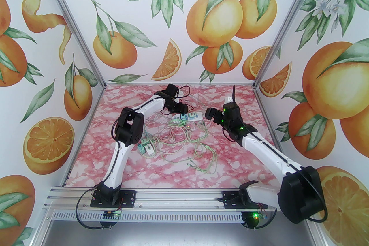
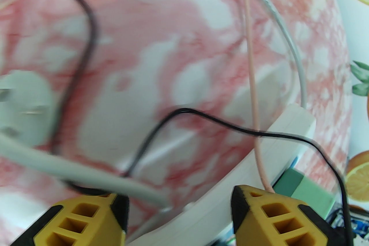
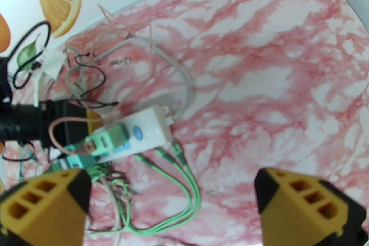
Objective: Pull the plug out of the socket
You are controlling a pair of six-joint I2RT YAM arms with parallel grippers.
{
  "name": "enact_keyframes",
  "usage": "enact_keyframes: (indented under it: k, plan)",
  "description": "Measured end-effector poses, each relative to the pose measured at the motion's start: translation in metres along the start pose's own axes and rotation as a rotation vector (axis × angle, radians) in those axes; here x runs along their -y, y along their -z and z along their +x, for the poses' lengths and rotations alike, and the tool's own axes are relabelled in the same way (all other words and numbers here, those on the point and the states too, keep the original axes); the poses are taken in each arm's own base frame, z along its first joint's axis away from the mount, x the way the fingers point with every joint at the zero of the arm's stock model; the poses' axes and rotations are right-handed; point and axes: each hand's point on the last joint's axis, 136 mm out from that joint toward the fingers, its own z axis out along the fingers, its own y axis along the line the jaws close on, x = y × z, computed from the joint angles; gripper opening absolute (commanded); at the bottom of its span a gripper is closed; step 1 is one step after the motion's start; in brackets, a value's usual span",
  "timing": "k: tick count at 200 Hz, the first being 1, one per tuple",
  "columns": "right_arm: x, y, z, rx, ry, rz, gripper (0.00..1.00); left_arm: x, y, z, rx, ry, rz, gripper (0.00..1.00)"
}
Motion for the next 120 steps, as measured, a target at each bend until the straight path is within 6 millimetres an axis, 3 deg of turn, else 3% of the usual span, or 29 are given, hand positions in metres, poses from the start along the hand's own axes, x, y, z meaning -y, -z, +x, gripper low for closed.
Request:
enact_keyframes:
  k: [25,47,59,76,90,120]
  plan:
    - [-0.004,-0.014,0.007,-0.046,0.029,0.019,0.98,-0.021,0.04,-0.024,0.072,0.037,-0.028,0.69]
    - [-0.008,-0.034,0.008,-0.082,0.052,0.036,0.74,-0.028,0.088,-0.04,0.157,0.052,-0.056,0.64]
    - [-0.013,-0.047,0.005,-0.098,0.06,0.04,0.69,-0.025,0.111,-0.039,0.187,0.054,-0.069,0.54]
    - [-0.02,-0.067,0.0,-0.117,0.073,0.043,0.58,-0.014,0.136,-0.027,0.218,0.065,-0.071,0.5]
    - [-0.026,-0.085,-0.003,-0.133,0.075,0.042,0.49,-0.007,0.146,-0.004,0.216,0.088,-0.075,0.46]
    - [-0.035,-0.123,-0.004,-0.191,0.071,0.035,0.51,0.0,0.139,0.05,0.159,0.155,-0.111,0.42]
